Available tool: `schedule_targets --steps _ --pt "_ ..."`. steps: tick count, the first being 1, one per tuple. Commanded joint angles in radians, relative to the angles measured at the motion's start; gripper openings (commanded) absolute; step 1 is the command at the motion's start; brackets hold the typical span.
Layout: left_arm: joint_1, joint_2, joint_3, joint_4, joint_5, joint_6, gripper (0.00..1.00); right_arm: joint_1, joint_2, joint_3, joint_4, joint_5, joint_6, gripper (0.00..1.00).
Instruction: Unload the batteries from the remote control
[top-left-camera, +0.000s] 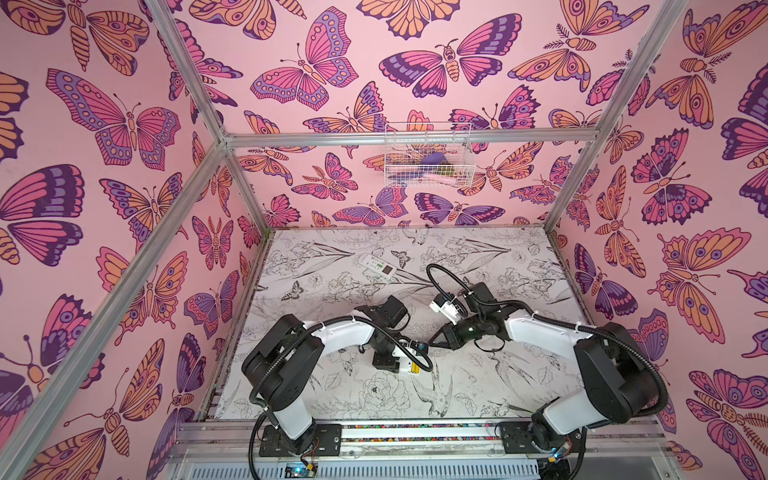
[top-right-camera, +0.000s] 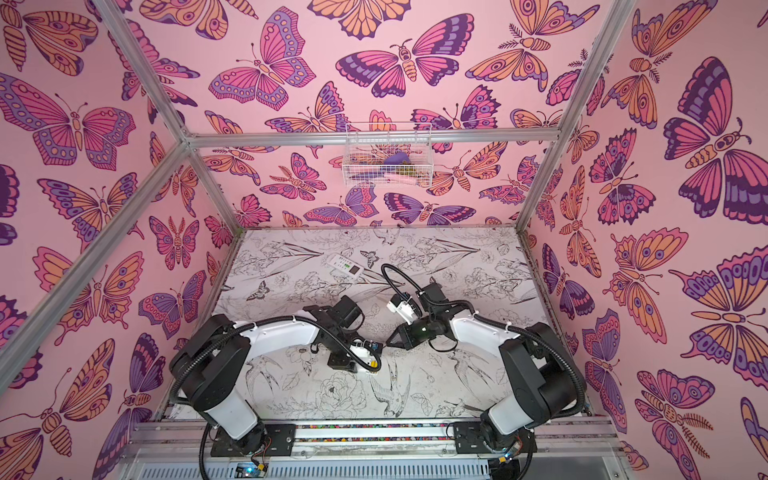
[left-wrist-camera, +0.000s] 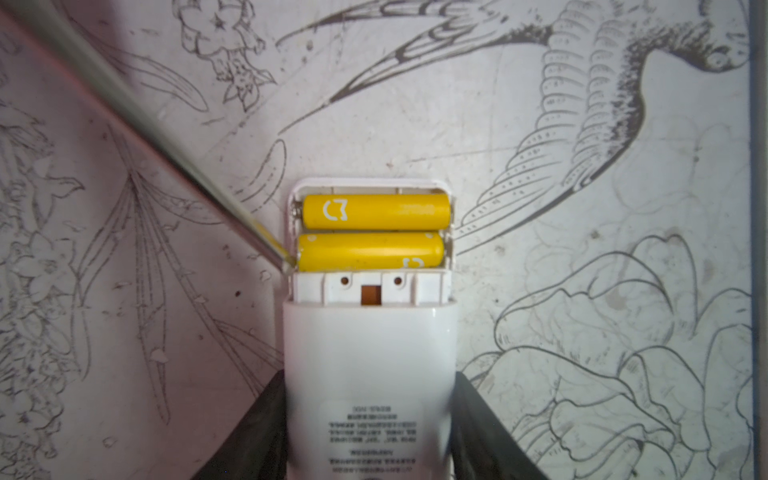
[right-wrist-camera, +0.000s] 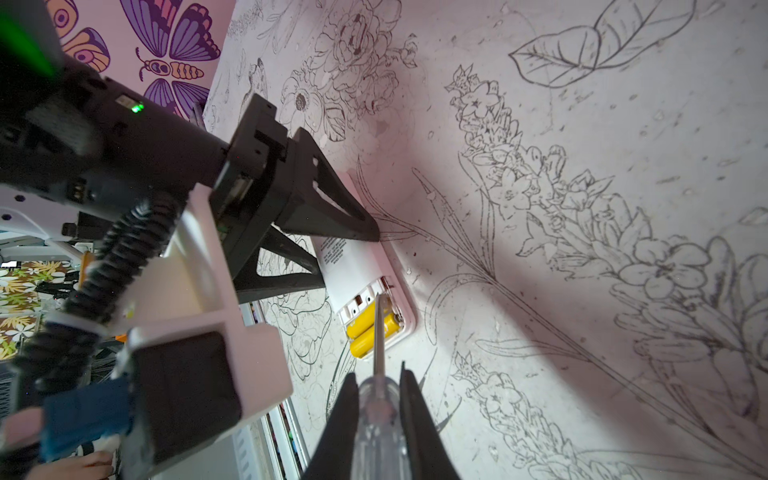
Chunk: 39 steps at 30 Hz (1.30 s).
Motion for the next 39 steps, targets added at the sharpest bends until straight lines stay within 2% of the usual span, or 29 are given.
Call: schedule_targets --steps 1,10,20,25,30,35,39 --pt "-0.004 0.016 -0.026 0.012 -0.049 0.006 0.35 0.017 -0.023 0.018 -0.063 -0.066 -0.025 0.0" --pt "-0.004 0.013 -0.024 0.014 -0.05 0.003 0.35 0.014 -0.032 0.018 -0.069 -0.002 -0.027 0.0" --pt "-0.004 0.014 -0.012 0.015 -0.05 -0.005 0.32 -0.032 -0.094 -0.001 -0.01 0.069 0.023 0.0" --pt "-0.004 0.008 0.006 0.036 -0.086 -0.021 0.28 -0.058 -0.154 -0.021 0.018 0.131 0.073 0.0" --pt "0.007 0.004 0.043 0.085 -0.133 -0.031 0.24 -0.093 -0.231 -0.061 0.055 0.243 0.173 0.0" --pt "0.04 0.022 0.105 0.144 -0.169 -0.042 0.21 -0.097 -0.312 -0.077 0.019 0.356 0.24 0.0" --pt "0.068 0.043 0.149 0.204 -0.18 -0.042 0.19 -0.103 -0.336 -0.103 0.038 0.379 0.298 0.0"
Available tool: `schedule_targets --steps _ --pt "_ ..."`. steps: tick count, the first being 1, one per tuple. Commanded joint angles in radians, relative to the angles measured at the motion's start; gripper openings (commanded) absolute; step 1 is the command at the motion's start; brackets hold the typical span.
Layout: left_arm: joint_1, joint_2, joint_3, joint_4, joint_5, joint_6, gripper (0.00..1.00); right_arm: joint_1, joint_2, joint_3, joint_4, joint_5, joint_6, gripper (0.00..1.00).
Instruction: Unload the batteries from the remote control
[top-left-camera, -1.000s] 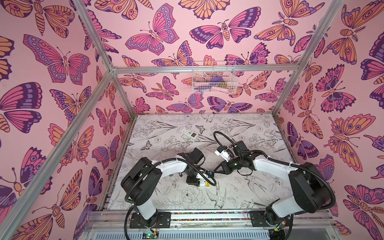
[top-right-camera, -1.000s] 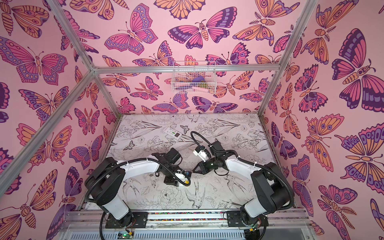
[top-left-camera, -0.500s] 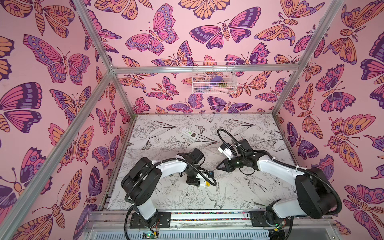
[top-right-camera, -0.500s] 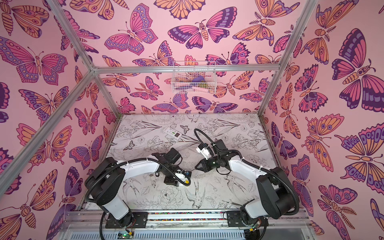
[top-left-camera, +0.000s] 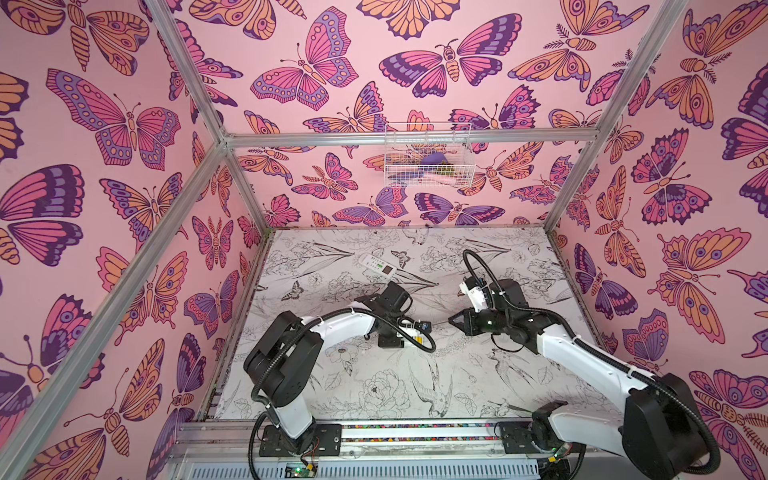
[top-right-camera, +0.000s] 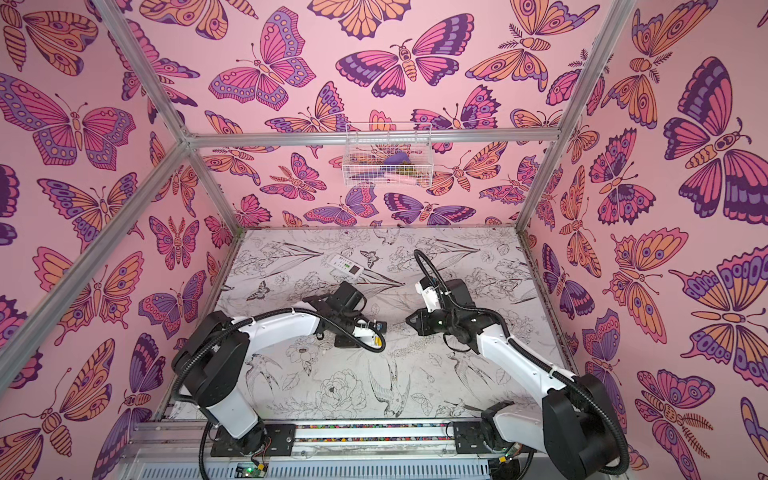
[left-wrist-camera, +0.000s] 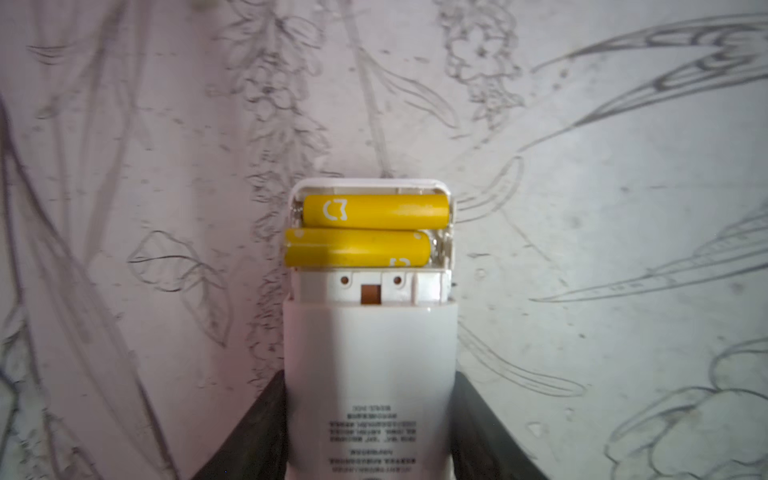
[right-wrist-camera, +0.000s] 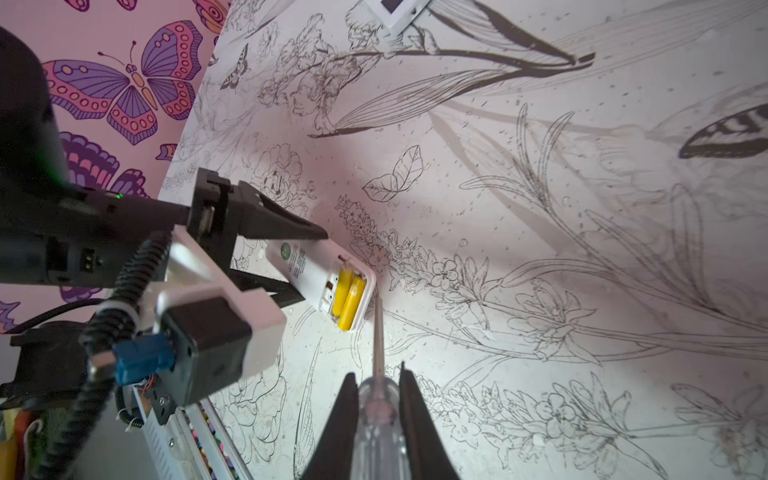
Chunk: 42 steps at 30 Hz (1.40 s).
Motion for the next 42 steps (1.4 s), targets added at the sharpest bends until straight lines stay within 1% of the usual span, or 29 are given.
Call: schedule_targets --steps 1,10,13,21,30,36,42 --pt "0.024 0.027 0.04 0.092 -0.036 -0.007 0.18 -0.007 -0.017 -0.032 0.025 0.059 0.08 0.0" --pt "0.043 0.114 0.088 0.318 -0.117 0.069 0.08 -0.005 0.02 -0.097 0.187 0.022 0.203 0.0" --pt "0.043 0.139 0.101 0.371 -0.132 0.08 0.04 -0.005 0.045 -0.104 0.226 0.021 0.221 0.0" --pt "0.044 0.202 0.107 0.487 -0.159 0.108 0.0 -0.004 0.143 -0.092 0.306 0.042 0.267 0.0" --pt "0.044 0.248 0.083 0.62 -0.2 0.127 0.0 -0.002 0.238 -0.056 0.366 0.039 0.3 0.0" --pt "0.044 0.262 0.057 0.696 -0.208 0.133 0.0 0.004 0.277 -0.036 0.373 0.031 0.301 0.0" --pt "0.041 0.282 0.009 0.804 -0.241 0.165 0.0 0.004 0.3 -0.027 0.374 0.04 0.302 0.0"
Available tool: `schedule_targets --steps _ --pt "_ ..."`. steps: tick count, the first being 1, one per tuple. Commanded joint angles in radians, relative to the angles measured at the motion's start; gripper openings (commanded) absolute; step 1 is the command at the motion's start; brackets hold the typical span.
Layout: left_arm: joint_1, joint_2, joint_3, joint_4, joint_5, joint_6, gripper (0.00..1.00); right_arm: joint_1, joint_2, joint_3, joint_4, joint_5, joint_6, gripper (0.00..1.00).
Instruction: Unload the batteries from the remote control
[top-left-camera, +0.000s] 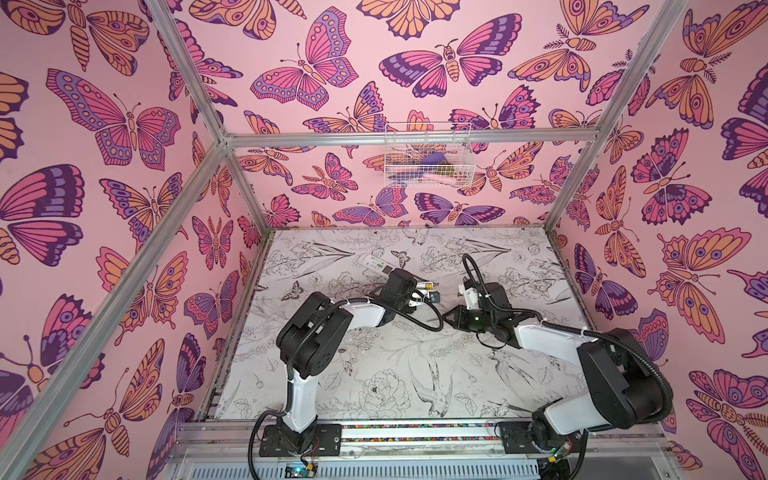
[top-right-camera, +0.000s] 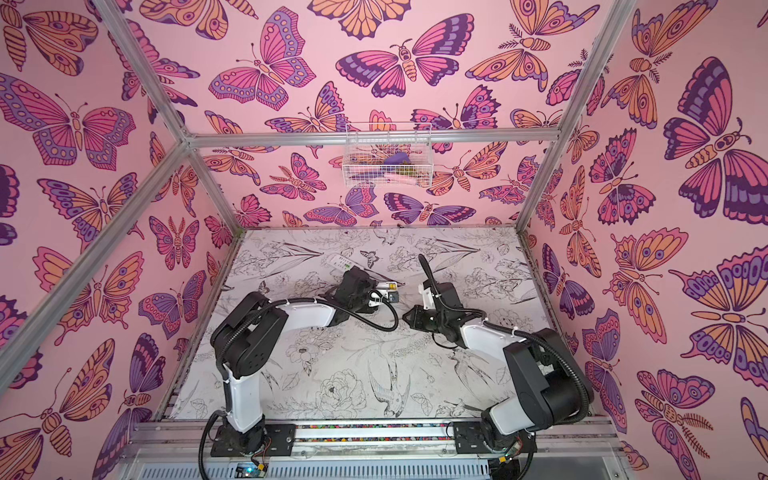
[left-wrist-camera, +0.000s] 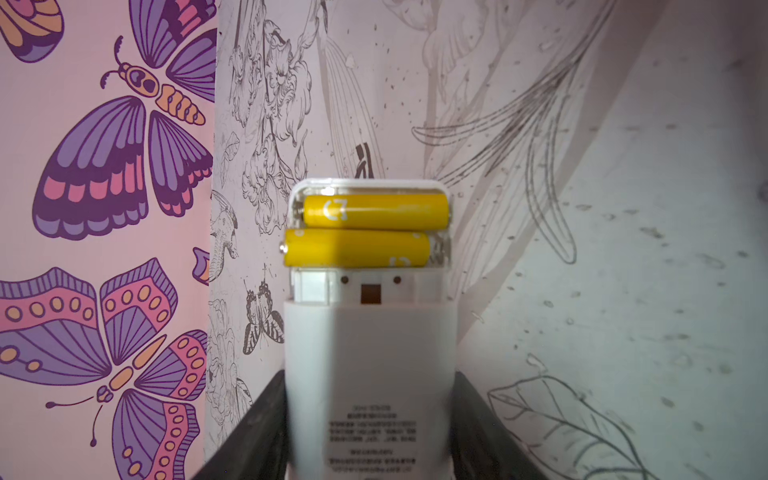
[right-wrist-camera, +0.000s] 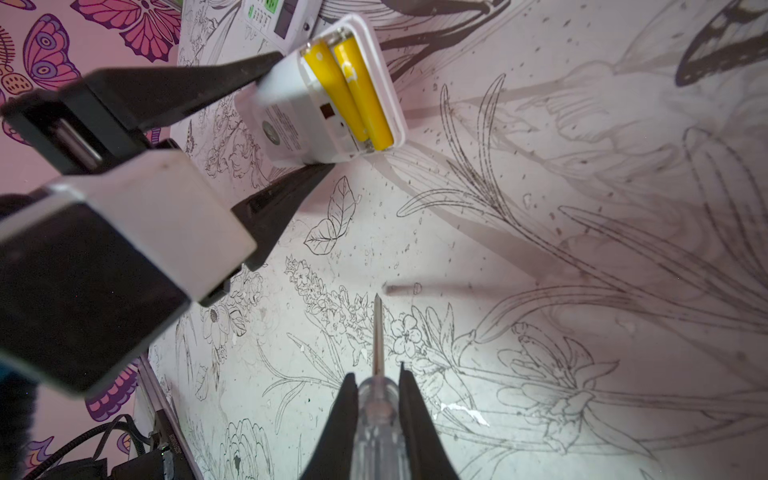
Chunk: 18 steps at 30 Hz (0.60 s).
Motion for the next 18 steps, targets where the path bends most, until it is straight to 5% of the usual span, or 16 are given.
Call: schedule_targets --steps 1,18 --pt "0.003 0.029 -0.033 0.106 -0.036 0.03 0.0 0.004 0.019 0.028 0.023 0.005 0.011 0.0" --pt "-0.029 0.072 -0.191 0.481 -0.084 0.146 0.0 0.004 0.06 0.038 0.035 0.003 0.015 0.0"
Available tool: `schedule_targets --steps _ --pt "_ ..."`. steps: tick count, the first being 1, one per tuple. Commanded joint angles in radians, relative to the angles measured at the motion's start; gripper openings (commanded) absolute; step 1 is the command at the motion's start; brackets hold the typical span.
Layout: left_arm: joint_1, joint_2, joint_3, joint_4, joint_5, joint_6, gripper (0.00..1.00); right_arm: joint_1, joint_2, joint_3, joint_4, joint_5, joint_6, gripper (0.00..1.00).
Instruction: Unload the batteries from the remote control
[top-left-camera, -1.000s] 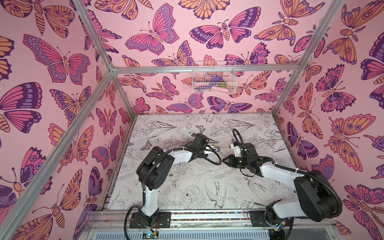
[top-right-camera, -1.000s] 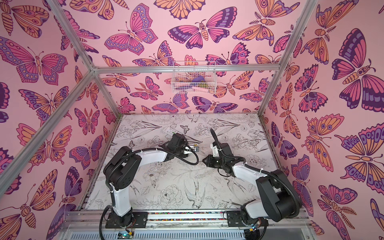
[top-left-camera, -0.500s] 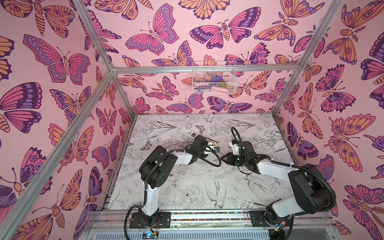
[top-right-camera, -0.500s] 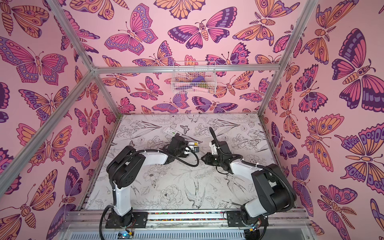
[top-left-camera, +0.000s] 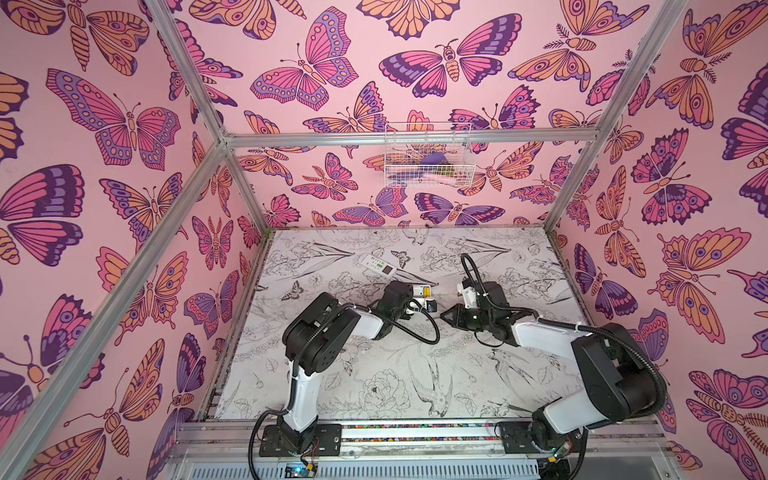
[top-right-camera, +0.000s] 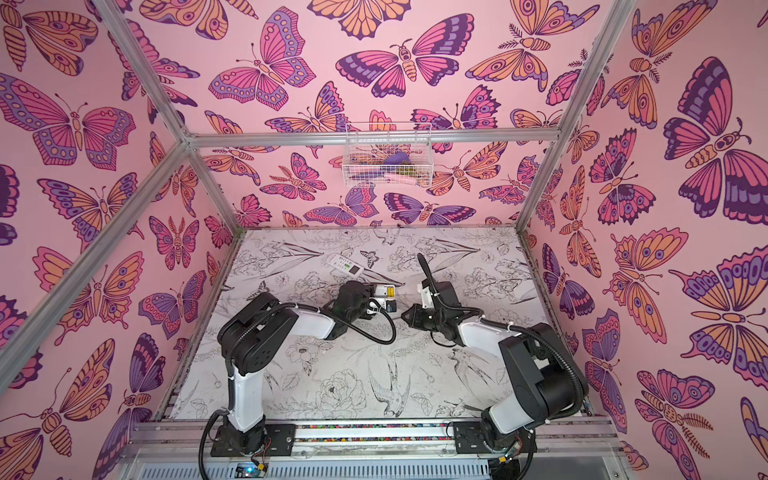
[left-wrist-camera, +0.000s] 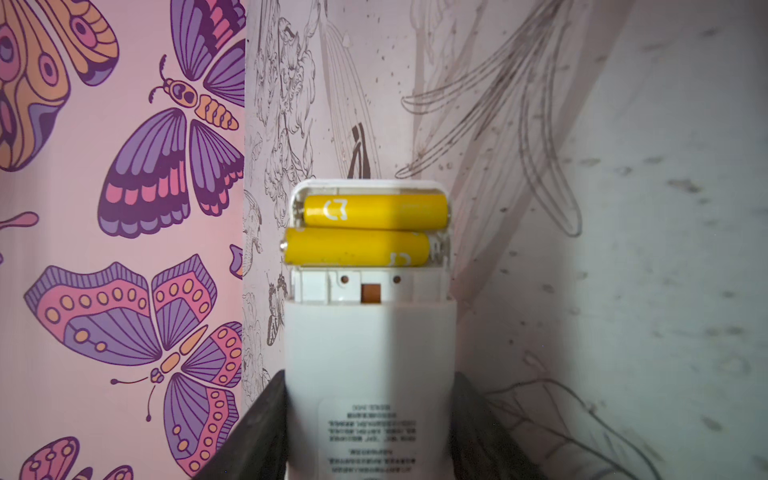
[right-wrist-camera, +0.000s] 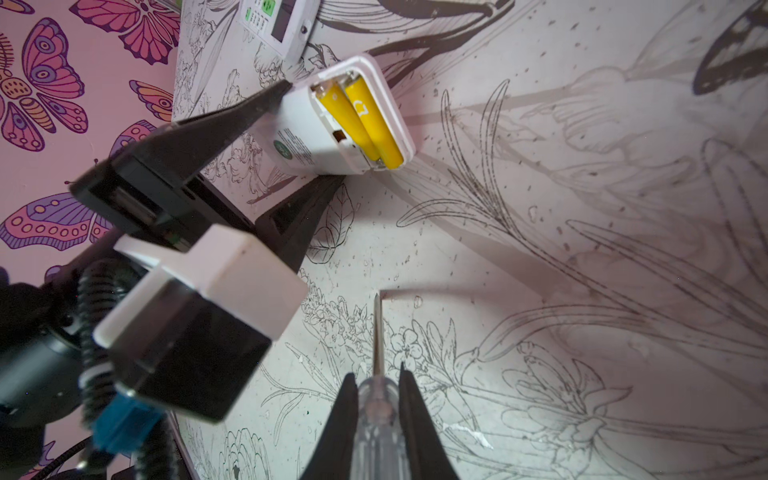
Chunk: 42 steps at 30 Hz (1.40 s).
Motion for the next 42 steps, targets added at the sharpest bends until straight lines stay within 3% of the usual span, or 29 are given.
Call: schedule_targets --steps 1,8,16,27,33,42 --pt "-0.015 0.039 -0.049 0.183 -0.019 0.061 0.0 0.003 0.02 0.022 0.007 0.007 0.012 0.0" --pt "-0.028 0.13 -0.092 0.467 -0.058 0.177 0.0 0.004 0.028 0.017 0.023 0.004 0.02 0.0" --pt "-0.03 0.117 -0.116 0.495 -0.032 0.191 0.0 0.004 0.028 0.021 0.017 0.013 0.015 0.0" --pt "-0.03 0.195 -0.121 0.731 -0.021 0.308 0.0 0.003 0.028 0.017 0.016 0.01 0.015 0.0" --pt "-0.032 0.222 -0.119 0.768 -0.014 0.328 0.0 0.003 0.028 0.016 0.01 0.011 0.012 0.0" --pt "-0.03 0.147 -0.11 0.712 -0.042 0.251 0.0 0.002 0.028 0.017 0.007 0.012 0.011 0.0"
